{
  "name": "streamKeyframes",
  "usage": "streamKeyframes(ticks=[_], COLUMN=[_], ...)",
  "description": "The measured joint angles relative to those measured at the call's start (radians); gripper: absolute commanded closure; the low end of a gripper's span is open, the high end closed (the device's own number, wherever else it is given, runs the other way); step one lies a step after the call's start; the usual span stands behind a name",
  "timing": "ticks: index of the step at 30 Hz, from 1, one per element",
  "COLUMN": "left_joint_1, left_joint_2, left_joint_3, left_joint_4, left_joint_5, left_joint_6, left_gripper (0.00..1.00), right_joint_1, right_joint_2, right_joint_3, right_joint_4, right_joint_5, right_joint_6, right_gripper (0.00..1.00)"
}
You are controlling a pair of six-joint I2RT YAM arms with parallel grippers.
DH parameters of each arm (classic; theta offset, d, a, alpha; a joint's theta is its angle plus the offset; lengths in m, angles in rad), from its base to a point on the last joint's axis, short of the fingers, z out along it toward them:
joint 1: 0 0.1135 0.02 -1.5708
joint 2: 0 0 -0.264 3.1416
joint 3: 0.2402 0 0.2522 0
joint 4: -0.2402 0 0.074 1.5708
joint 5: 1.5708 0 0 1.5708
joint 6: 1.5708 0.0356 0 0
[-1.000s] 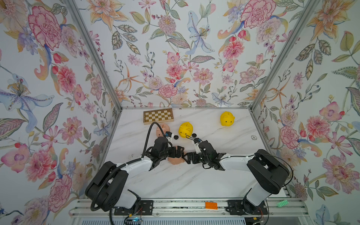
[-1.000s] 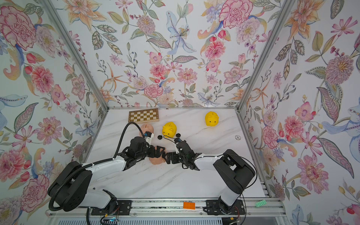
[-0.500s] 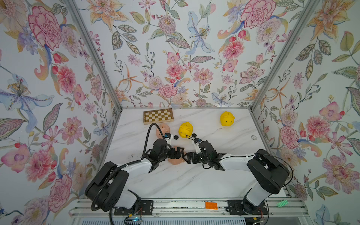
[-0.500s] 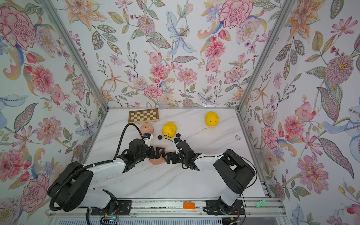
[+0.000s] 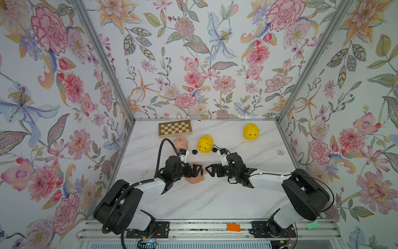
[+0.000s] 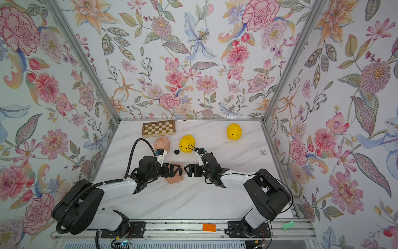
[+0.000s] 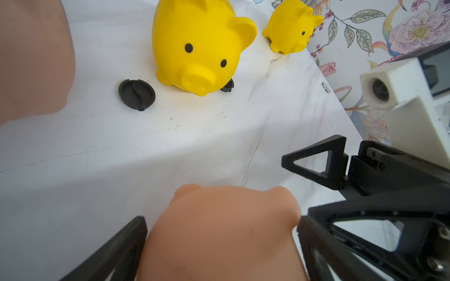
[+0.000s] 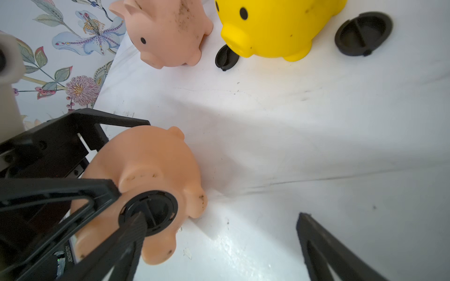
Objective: Open piggy banks
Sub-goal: Open the lid on the piggy bank.
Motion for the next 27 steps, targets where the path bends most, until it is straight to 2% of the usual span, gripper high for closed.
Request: streamKeyframes(ticks=[3,9,13,27], left_joint_1=[0.012,0.038,0.046,0.072], left_joint_2=[0.000,0.007,0.010,0.027], left_joint_3=[-0.014,-0.040,-0.050,-0.078], left_joint_4=[0.023,0.075,0.097,0.169], left_joint_5=[0.021,0.061,0.072,0.125], left_joint_6=[-0.003,-0.018,-0.022,-0.037], left_gripper=[0.01,0.01,0.01,0.02], right_joint_1=[-0.010,-0.010,0.010,0.067], right_joint_2=[-0.012,-0.006,0.021,0.139], right_joint_3=[-0.023,-0.044,-0.042,-0.004], right_joint_4=[0.037,0.122,0.179,0.261], right_joint_5=[-0.031,-0.107,-0.139,-0.183], right_joint_6=[0.001,0.010,0.022,0.061], right_gripper=[0.09,0.33,0.45,0.66])
